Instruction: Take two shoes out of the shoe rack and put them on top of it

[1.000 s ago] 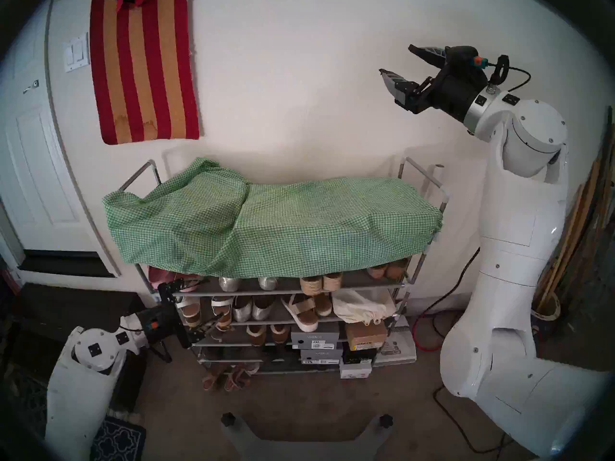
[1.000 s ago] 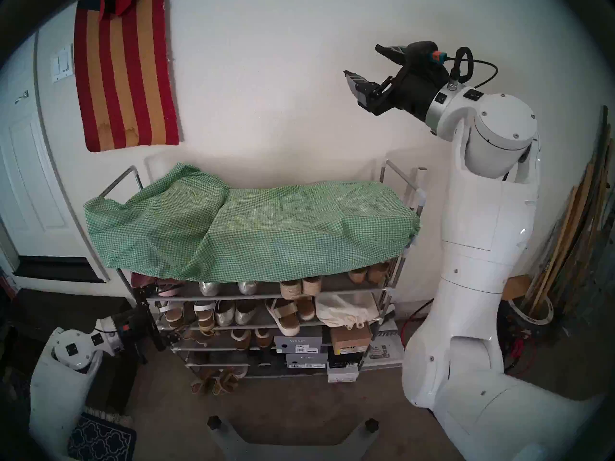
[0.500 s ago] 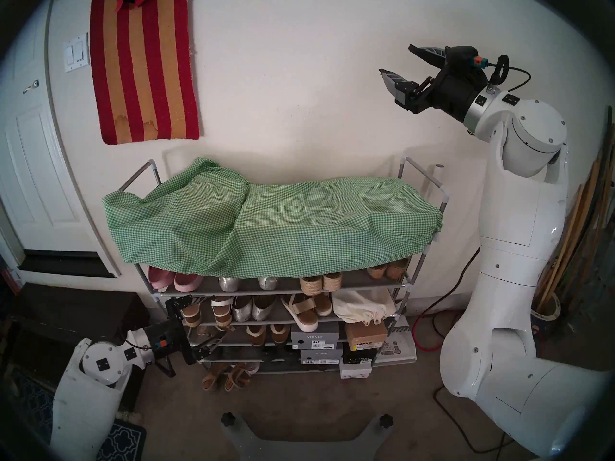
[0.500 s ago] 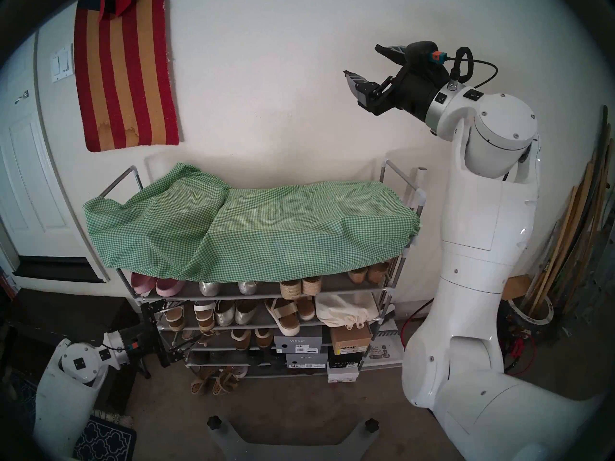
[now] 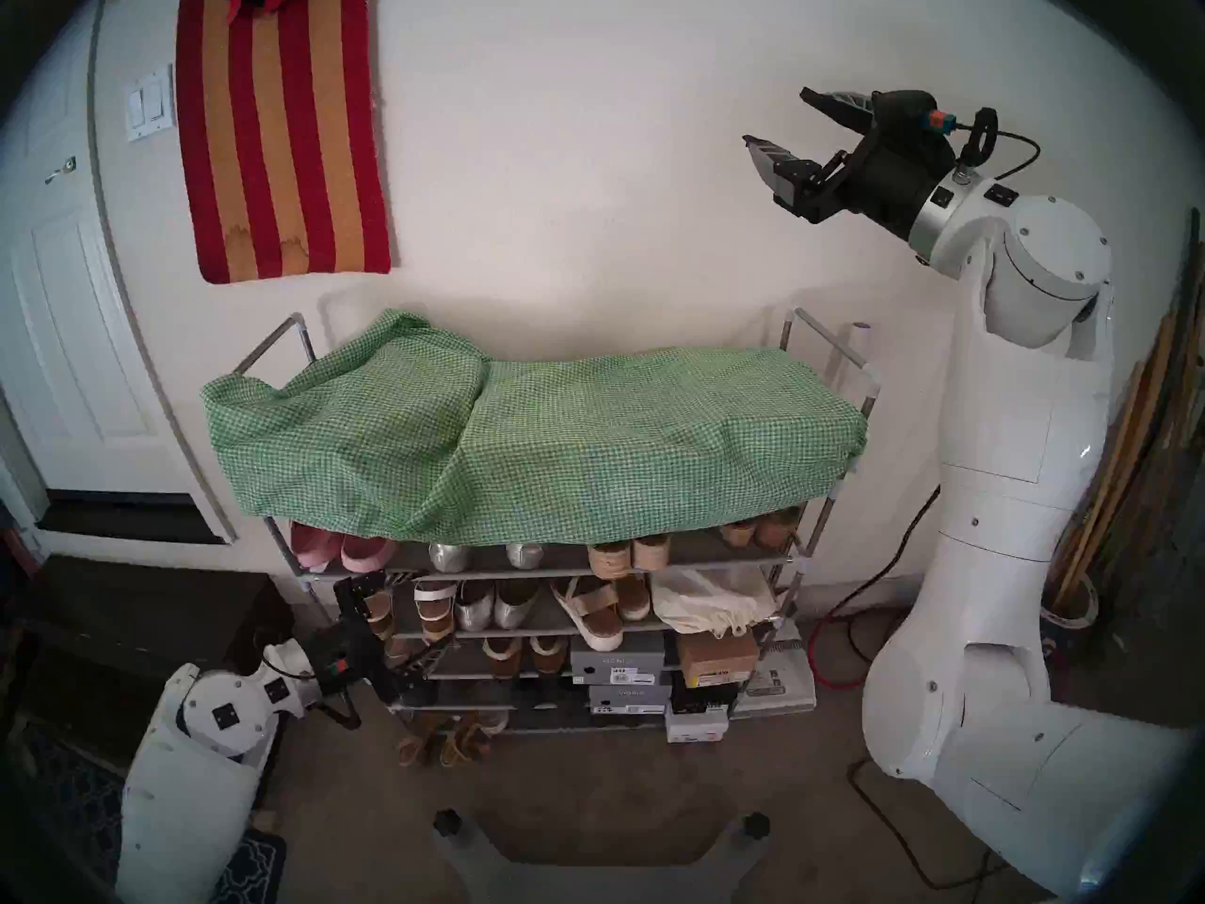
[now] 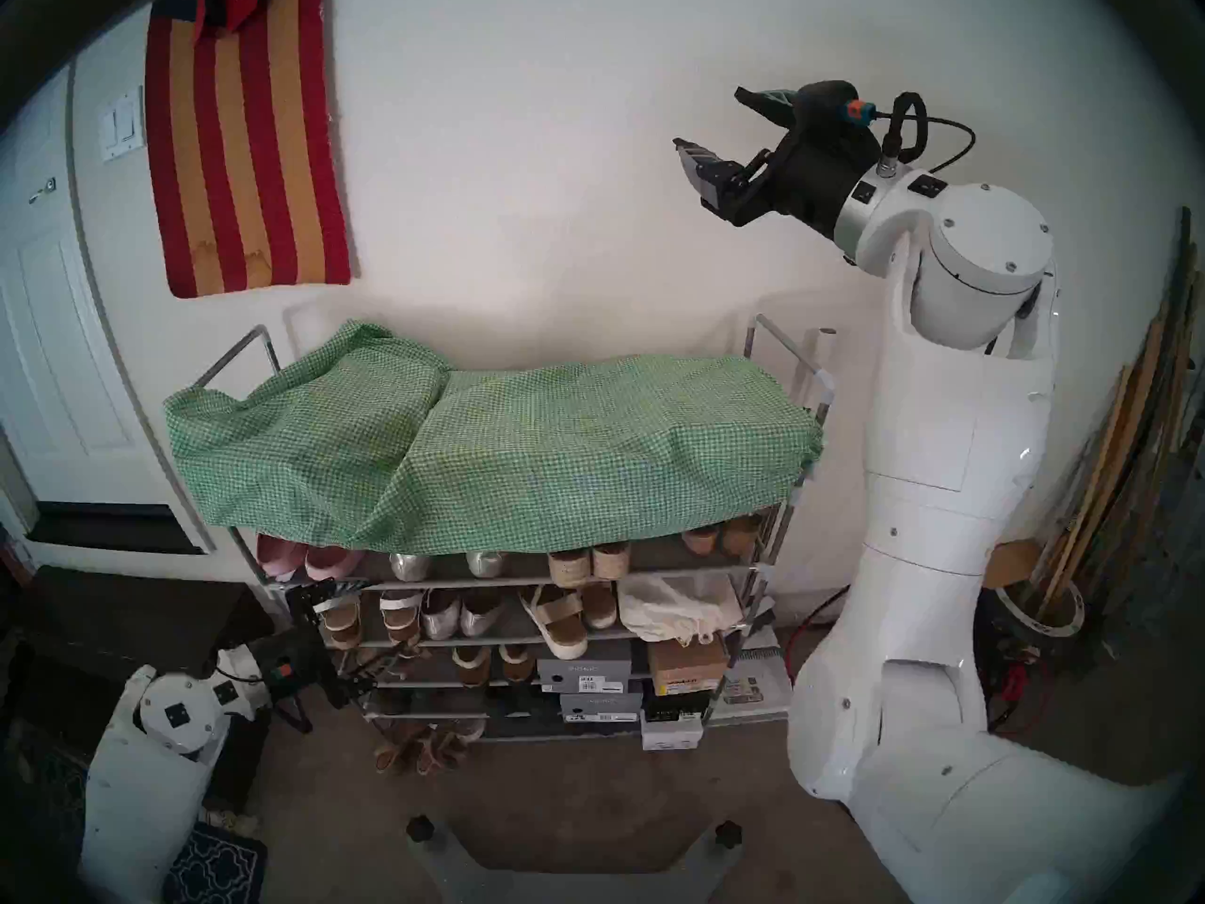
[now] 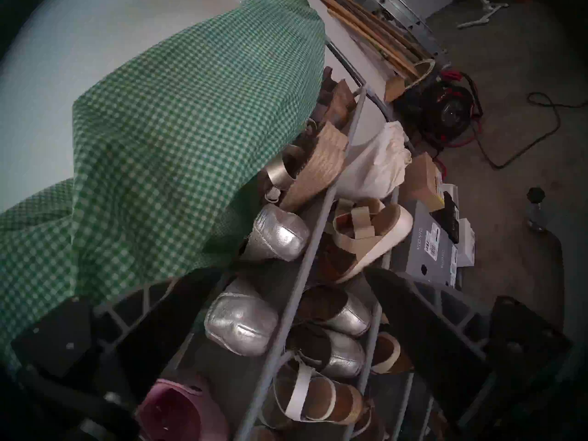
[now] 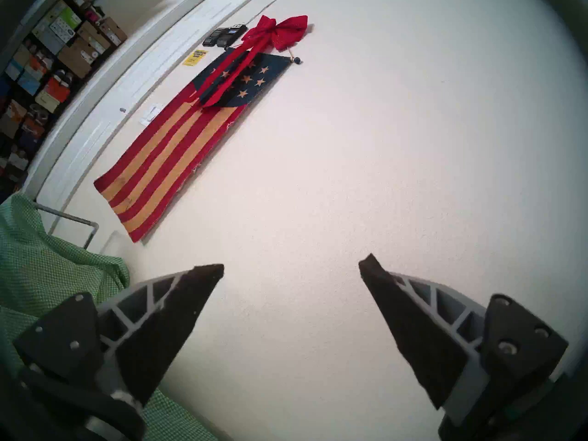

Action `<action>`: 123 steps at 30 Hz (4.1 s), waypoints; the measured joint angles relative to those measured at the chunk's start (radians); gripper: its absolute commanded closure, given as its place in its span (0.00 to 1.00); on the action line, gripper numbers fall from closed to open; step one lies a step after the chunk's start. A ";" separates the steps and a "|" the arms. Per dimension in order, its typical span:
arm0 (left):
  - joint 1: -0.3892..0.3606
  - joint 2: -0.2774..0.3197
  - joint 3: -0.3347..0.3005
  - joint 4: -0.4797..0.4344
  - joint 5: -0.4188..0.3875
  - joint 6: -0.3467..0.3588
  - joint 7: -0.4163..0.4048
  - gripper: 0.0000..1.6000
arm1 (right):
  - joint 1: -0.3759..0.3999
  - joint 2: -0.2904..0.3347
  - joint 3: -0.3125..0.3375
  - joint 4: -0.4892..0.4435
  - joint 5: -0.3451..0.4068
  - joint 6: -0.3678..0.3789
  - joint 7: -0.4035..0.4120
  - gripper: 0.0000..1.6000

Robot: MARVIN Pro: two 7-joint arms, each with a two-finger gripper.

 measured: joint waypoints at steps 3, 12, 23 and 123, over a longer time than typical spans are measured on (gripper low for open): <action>0.019 0.009 -0.020 -0.016 -0.017 -0.015 -0.001 0.00 | 0.000 0.000 0.000 0.000 0.000 0.000 0.000 0.00; 0.048 0.013 -0.017 -0.022 -0.036 -0.031 -0.022 0.00 | 0.000 0.000 0.000 0.000 0.000 0.000 0.000 0.00; -0.005 -0.008 0.028 0.083 0.036 -0.033 0.003 0.00 | 0.000 0.000 0.000 0.000 0.000 0.000 0.000 0.00; -0.708 -0.022 0.227 0.724 0.276 0.016 -0.017 0.00 | 0.000 0.000 0.000 0.000 0.000 0.000 0.000 0.00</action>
